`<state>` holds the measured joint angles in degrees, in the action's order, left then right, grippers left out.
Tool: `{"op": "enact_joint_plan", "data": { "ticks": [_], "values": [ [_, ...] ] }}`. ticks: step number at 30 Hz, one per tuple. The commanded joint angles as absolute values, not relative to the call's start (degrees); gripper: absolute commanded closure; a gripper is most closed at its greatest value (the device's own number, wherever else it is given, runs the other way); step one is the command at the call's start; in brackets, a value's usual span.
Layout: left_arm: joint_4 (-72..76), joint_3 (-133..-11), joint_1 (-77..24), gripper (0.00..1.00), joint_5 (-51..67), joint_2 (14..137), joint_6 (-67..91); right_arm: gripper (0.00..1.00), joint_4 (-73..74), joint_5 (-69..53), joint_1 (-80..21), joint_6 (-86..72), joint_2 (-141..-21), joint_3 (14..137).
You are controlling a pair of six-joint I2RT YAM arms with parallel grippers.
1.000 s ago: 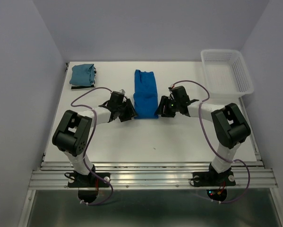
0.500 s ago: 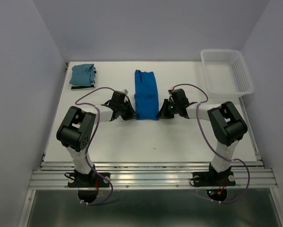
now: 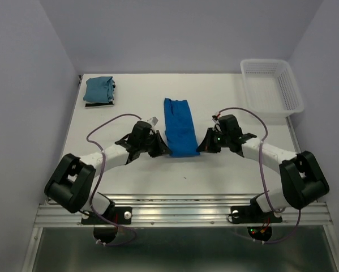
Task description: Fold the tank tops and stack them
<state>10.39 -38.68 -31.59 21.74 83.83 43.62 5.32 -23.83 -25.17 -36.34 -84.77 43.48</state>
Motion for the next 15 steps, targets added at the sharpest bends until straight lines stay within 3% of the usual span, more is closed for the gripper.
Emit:
{"op": "enact_joint_plan", "data": {
  "ticks": [1, 9, 15],
  "values": [
    [7.3, -37.0, -35.3, 1.00, 22.4, 75.2, 47.5, 0.99, 15.6, -25.6, -25.2, -34.0, -74.5, 41.8],
    [-4.1, -45.3, -37.4, 1.00, 20.8, 63.8, 46.7, 0.99, 27.6, -21.7, -25.2, -33.1, -63.6, 49.0],
    [-6.9, -53.2, -37.3, 1.00, 17.1, 66.0, 44.0, 0.99, 30.0, -18.8, -25.2, -32.2, -66.6, 56.2]
  ]
}}
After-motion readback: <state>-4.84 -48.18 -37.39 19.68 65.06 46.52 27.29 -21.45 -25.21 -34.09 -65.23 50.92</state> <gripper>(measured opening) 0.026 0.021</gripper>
